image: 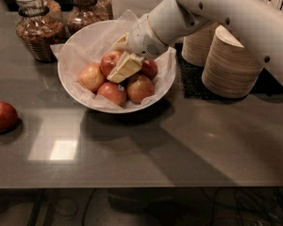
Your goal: Pick apple from white bowl
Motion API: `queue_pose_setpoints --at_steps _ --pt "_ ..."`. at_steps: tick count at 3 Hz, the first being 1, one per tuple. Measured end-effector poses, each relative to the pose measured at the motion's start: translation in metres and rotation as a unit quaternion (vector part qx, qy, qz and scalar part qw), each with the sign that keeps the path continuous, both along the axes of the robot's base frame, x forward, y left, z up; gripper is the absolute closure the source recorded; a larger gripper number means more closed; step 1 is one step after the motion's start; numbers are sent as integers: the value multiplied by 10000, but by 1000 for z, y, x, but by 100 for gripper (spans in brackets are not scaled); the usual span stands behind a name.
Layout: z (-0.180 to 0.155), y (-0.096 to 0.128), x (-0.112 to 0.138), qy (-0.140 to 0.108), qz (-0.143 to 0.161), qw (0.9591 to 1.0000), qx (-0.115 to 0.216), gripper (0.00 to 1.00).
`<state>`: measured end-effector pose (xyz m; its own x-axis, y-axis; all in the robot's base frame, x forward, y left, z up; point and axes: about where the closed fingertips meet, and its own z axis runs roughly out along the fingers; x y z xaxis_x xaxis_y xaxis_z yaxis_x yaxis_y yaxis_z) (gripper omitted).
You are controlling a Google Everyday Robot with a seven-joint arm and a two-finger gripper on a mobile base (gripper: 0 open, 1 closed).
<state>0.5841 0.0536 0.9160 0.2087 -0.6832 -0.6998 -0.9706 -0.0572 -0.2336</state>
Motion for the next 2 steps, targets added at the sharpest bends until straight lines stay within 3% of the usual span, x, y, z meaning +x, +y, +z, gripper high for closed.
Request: queue_pose_setpoints --at_steps 1,2 --pt "9 2 -3 3 53 10000 82 100" --pt "46 -3 -8 -248 171 9991 296 100"
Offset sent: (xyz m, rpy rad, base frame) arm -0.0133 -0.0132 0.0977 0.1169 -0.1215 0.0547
